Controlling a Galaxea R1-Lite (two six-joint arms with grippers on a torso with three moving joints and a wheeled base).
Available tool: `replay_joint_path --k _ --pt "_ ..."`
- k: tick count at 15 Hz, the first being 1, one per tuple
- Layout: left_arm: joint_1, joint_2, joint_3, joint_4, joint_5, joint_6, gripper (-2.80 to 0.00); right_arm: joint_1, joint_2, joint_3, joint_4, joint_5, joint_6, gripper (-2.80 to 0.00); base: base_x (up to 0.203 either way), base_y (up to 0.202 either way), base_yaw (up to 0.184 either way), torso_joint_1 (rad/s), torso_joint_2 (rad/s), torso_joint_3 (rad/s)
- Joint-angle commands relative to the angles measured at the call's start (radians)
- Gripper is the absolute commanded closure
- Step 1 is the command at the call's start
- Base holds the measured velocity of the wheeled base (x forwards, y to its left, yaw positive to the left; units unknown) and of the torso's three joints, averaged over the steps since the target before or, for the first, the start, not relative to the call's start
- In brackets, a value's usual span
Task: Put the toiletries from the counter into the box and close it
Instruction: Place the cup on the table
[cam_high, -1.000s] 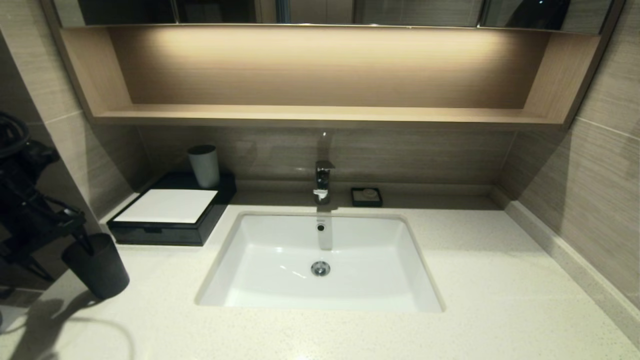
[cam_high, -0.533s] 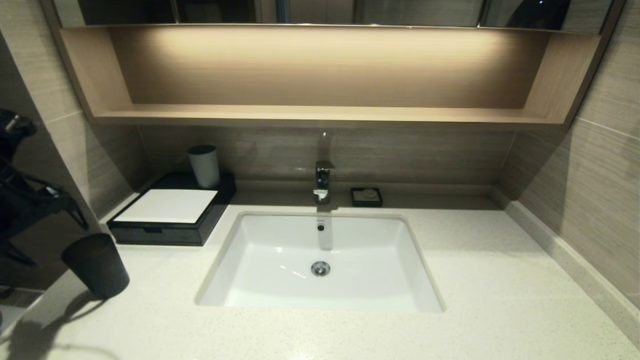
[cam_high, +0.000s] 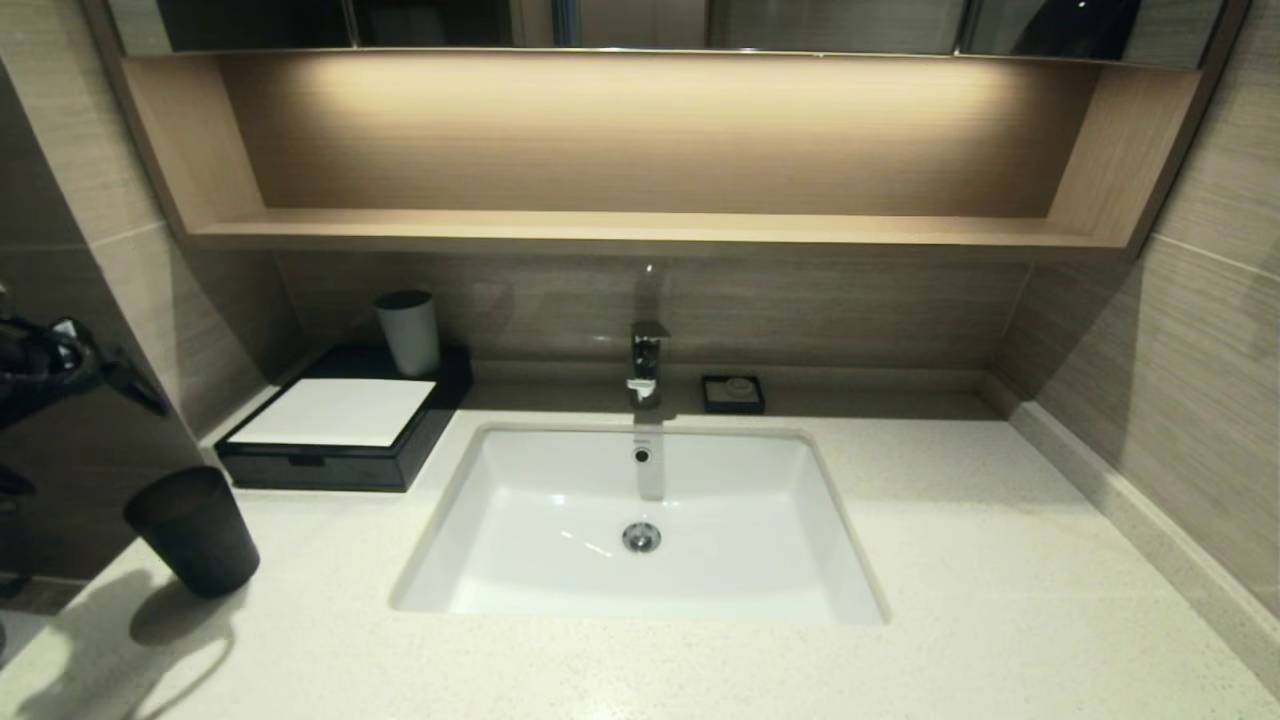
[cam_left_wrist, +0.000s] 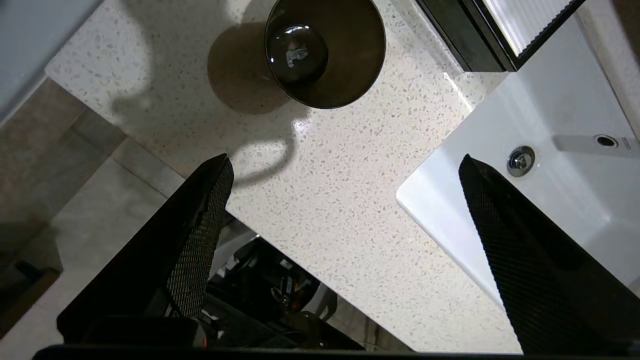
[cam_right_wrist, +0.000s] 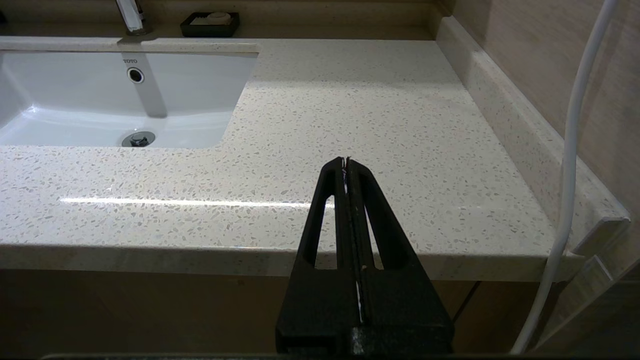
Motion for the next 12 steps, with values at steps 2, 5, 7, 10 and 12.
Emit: replay_joint_path --k 2,5,7,10,12 --pt "-0.002 -0.166 0.305 -0.296 0.014 0.090 -2.80 0.000 0.000 0.002 -0.001 0.000 0.000 0.00 0.000 0.000 0.000 0.000 0.00 0.000" --pt "0.009 -0.235 0.518 -0.592 0.024 0.154 -2.80 0.000 0.000 0.000 -0.001 0.000 0.000 0.00 0.000 0.000 0.000 0.000 0.00 0.000" --pt "0.013 -0.260 0.630 -0.713 0.025 0.172 -2.80 0.000 0.000 0.000 -0.001 0.000 0.000 0.00 0.000 0.000 0.000 0.000 0.00 0.000" --pt "0.013 -0.299 0.778 -0.854 0.025 0.194 -2.80 0.000 0.000 0.002 -0.001 0.000 0.000 0.00 0.000 0.000 0.000 0.000 0.00 0.000" --pt "0.017 -0.308 0.854 -0.920 0.025 0.213 -2.80 0.000 0.000 0.002 -0.001 0.000 0.000 0.00 0.000 0.000 0.000 0.000 0.00 0.000"
